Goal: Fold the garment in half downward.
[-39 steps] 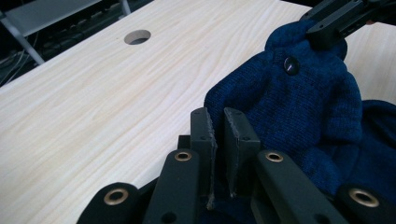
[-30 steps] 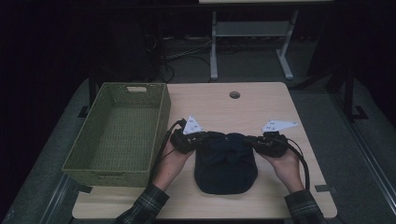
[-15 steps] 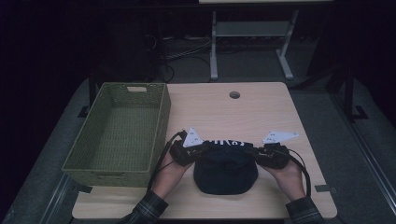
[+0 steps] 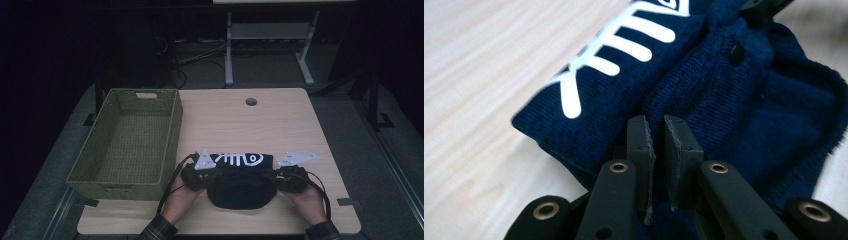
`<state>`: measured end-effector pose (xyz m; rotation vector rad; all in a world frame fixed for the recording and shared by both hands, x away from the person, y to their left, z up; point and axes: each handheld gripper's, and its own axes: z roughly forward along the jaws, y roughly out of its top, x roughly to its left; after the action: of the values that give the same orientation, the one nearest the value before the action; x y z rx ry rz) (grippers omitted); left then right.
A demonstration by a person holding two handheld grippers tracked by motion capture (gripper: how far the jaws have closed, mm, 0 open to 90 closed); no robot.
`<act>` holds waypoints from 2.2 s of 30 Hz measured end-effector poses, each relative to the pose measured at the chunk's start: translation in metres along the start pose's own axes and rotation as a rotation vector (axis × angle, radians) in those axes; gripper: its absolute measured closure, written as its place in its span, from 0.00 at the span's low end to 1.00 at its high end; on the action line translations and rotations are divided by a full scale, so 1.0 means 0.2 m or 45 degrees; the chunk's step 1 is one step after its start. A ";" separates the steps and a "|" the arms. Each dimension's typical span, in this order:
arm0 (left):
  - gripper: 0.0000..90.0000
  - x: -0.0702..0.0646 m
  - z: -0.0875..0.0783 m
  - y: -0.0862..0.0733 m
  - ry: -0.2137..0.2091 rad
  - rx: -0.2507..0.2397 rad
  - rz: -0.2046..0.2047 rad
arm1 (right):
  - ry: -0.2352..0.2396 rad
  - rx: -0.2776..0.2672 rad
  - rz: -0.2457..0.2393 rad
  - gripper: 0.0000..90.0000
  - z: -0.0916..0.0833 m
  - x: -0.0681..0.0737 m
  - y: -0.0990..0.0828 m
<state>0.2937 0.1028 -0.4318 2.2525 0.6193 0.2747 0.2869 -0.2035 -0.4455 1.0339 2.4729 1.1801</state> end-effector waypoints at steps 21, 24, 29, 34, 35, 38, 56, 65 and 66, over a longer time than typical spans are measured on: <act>0.64 0.01 -0.18 0.05 -0.038 -0.169 -0.097 | 0.096 -0.164 0.084 0.62 -0.18 -0.05 0.07; 0.64 0.01 -0.23 0.08 -0.030 -0.212 -0.090 | 0.090 -0.204 0.088 0.64 -0.26 -0.06 0.09; 0.79 0.04 -0.24 0.11 -0.034 -0.233 -0.094 | 0.061 -0.193 0.094 0.76 -0.27 -0.10 0.10; 0.84 0.05 -0.18 0.13 -0.036 -0.198 -0.105 | 0.024 -0.129 0.098 0.82 -0.17 -0.15 0.09; 0.84 0.05 -0.17 0.13 -0.035 -0.193 -0.105 | 0.028 -0.110 0.106 0.82 -0.16 -0.16 0.09; 0.85 0.04 -0.15 0.13 -0.036 -0.181 -0.097 | 0.047 -0.083 0.108 0.83 -0.12 -0.15 0.07; 0.85 -0.04 -0.11 0.05 -0.101 -0.132 -0.105 | 0.127 -0.066 0.061 0.90 -0.15 0.06 -0.05; 0.85 -0.08 -0.05 -0.03 -0.132 -0.043 -0.102 | 0.122 0.014 0.034 0.91 -0.08 0.12 -0.09; 0.86 -0.08 -0.04 -0.04 -0.131 -0.033 -0.103 | 0.110 0.033 0.025 0.92 -0.07 0.12 -0.10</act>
<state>0.2737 0.1042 -0.4317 2.1959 0.6465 0.1248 0.2530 -0.2031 -0.4485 1.0371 2.5556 1.2264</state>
